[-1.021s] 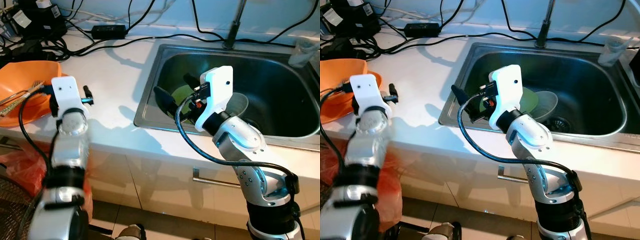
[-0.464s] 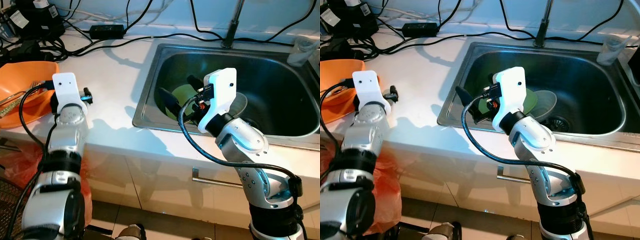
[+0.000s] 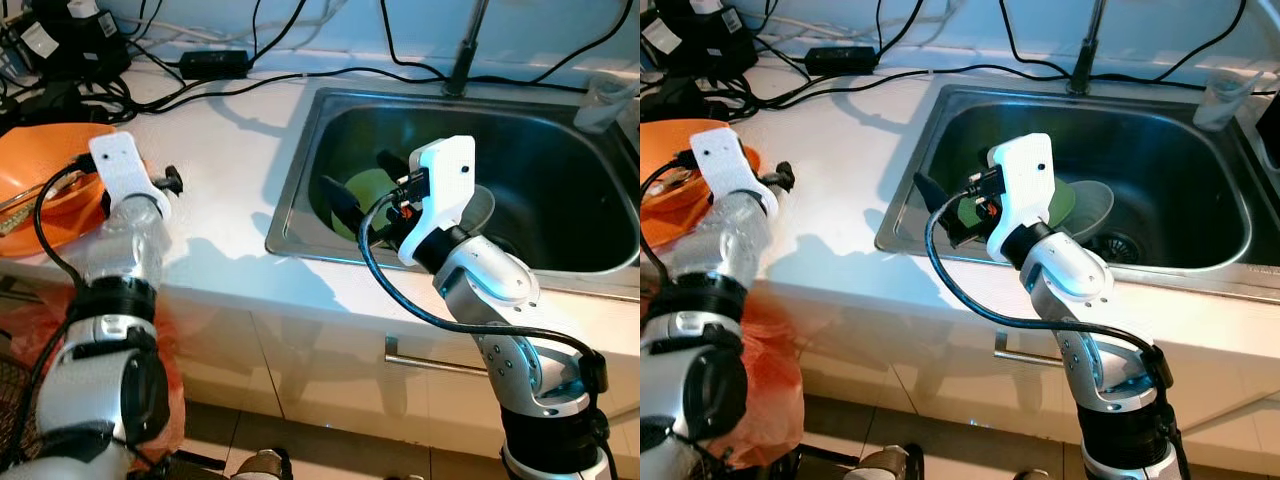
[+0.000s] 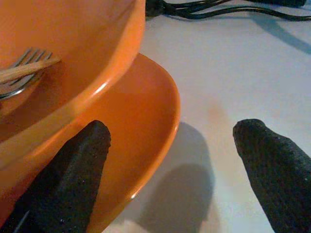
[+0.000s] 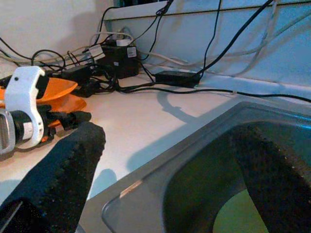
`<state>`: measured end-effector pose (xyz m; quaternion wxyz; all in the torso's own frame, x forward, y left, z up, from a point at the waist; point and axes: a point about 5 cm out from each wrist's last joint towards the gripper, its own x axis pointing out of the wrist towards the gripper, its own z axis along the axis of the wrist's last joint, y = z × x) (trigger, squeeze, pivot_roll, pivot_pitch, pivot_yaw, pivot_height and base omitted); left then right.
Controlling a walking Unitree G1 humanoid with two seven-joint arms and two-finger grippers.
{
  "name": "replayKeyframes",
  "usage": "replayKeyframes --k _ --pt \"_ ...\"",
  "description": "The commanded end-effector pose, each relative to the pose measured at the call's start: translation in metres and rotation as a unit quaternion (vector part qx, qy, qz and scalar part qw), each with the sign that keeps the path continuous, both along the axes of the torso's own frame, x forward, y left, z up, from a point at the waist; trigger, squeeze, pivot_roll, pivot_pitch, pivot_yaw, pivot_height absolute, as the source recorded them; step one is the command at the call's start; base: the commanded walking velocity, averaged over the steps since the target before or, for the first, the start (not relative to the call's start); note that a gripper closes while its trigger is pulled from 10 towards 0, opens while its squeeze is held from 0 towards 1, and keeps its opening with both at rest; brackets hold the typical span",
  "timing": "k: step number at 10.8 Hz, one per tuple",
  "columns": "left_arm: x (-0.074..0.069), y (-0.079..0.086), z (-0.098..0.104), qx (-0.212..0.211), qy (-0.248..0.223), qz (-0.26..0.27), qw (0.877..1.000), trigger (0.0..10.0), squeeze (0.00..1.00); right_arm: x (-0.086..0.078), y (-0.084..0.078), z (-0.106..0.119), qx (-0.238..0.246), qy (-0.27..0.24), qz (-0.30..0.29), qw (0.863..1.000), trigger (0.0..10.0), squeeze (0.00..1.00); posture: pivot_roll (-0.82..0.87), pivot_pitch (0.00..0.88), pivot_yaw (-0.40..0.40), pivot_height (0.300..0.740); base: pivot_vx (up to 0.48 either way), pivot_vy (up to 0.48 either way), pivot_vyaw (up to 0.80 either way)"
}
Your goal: Kitchen organization
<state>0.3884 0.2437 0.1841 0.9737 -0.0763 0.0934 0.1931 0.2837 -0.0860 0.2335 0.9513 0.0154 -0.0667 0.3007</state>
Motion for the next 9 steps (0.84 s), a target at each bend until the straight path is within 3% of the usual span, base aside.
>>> replayKeyframes --k 1,4,9 --pt "-0.002 -0.004 -0.016 -0.034 0.034 -0.009 0.999 10.0 0.00 -0.002 -0.001 0.005 0.000 -0.009 0.003 1.000 10.0 0.00 -0.02 0.095 0.047 0.740 0.000 0.000 0.00" --pt "0.003 -0.012 -0.010 -0.064 0.029 -0.020 0.997 10.0 0.00 -0.002 -0.001 0.005 -0.005 -0.011 0.001 1.000 10.0 0.00 -0.02 0.091 0.048 0.740 0.000 0.000 0.00" --pt "0.007 -0.040 -0.006 -0.106 0.030 -0.057 0.992 10.0 0.00 -0.001 0.000 0.005 -0.011 -0.014 0.002 1.000 10.0 0.00 -0.03 0.088 0.050 0.740 0.000 0.000 0.00"
